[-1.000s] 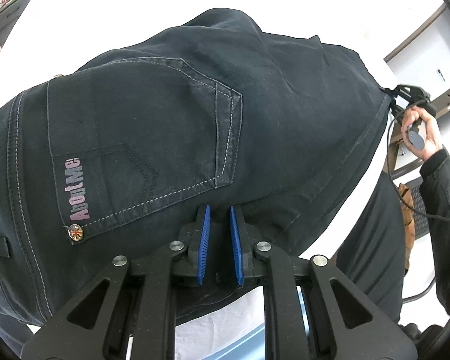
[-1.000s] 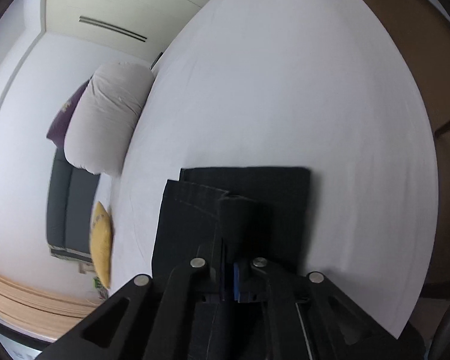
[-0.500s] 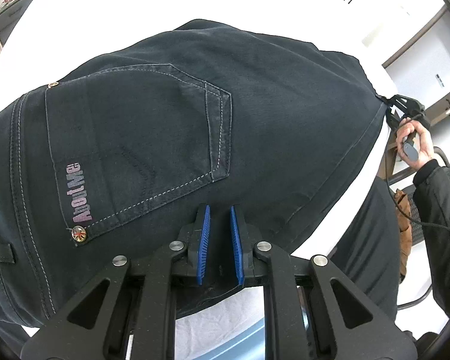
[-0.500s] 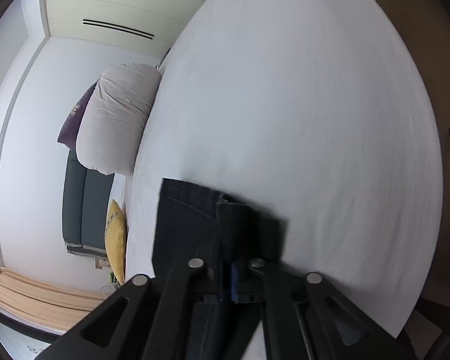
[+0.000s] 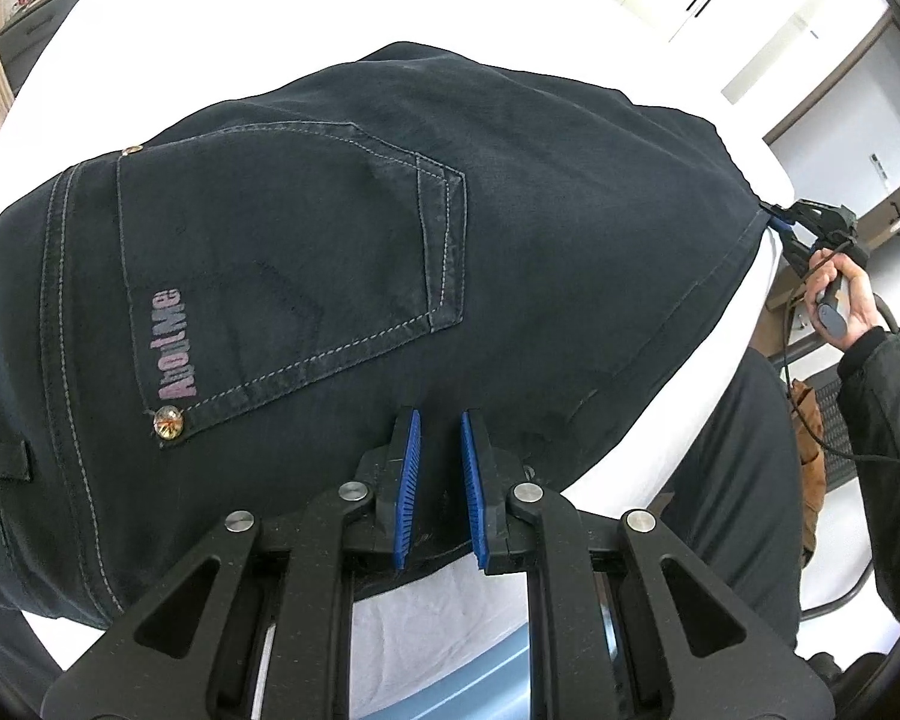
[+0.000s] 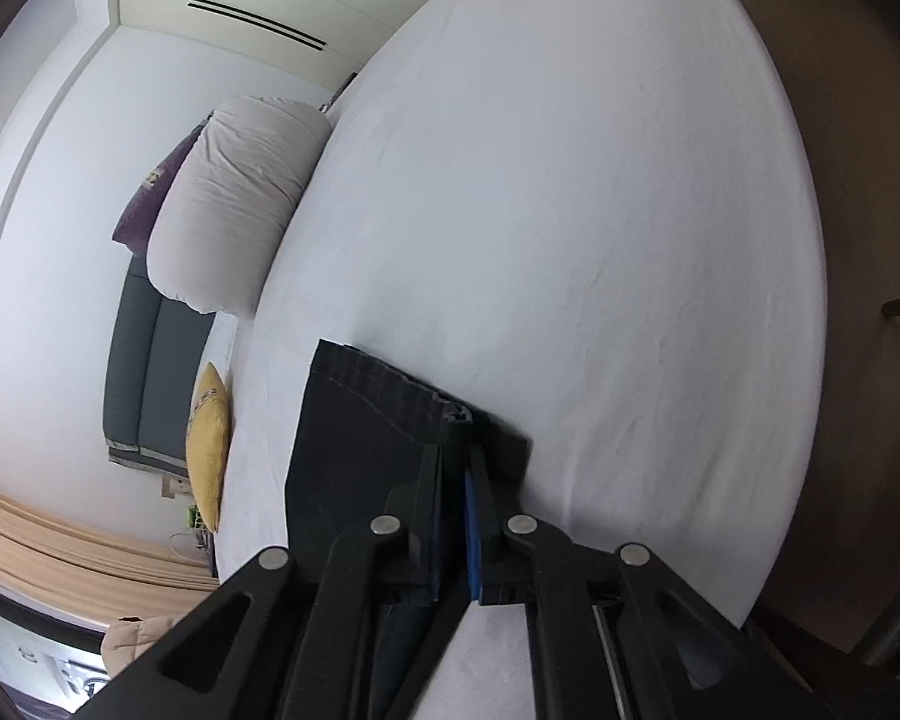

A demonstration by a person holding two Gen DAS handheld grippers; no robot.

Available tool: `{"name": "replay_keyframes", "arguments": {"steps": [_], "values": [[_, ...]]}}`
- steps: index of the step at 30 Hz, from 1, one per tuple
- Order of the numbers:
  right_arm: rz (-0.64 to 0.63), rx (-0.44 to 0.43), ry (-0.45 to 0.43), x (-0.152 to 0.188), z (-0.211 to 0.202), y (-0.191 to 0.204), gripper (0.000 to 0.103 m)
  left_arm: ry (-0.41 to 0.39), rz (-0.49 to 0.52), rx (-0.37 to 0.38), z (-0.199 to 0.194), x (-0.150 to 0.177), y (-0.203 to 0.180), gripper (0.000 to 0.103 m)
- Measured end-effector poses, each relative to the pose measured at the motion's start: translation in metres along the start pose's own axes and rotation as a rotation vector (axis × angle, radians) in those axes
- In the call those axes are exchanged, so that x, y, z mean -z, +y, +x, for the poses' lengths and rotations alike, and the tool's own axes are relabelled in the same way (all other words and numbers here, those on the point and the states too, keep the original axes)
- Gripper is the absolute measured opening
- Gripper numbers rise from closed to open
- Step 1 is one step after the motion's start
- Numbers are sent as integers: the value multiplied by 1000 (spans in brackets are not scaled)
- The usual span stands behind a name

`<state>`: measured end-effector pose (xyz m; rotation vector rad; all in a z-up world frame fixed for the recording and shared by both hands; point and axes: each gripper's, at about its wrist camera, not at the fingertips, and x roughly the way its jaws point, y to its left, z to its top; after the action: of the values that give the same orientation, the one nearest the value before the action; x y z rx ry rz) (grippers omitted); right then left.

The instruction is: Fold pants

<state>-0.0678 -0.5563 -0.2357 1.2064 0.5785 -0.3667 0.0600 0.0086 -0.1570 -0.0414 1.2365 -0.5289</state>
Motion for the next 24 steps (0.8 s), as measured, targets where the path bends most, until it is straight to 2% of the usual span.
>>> {"name": "replay_keyframes", "arguments": {"steps": [4,5,6,7,8,9,11,14,17,20,24], "values": [[110,-47,-10,1,-2,-14,5,-10,-10,8,-4,5,2,14],[115,-30,-30,2,-8,-13,5,-12,-12,9,-5,6,3,14],[96,6,-57,4,-16,-8,10,-16,-15,11,-6,8,3,14],[60,77,-95,9,-29,0,28,-20,-13,12,-7,9,4,14],[29,102,-120,17,-40,9,36,-23,-11,12,-7,11,5,14],[-5,50,-91,31,-47,19,41,-30,-11,13,-7,13,5,14],[-61,-31,35,61,-47,38,41,-37,-16,17,-6,15,7,14],[-164,-126,254,133,-39,71,41,-35,-21,23,-4,17,10,14],[-168,-185,434,201,-22,85,41,-35,-21,24,-3,18,9,13],[-175,-176,516,239,-6,88,41,-37,-19,26,-4,17,10,14],[-120,-171,547,249,9,80,41,-37,-18,26,-4,17,10,14]]}}
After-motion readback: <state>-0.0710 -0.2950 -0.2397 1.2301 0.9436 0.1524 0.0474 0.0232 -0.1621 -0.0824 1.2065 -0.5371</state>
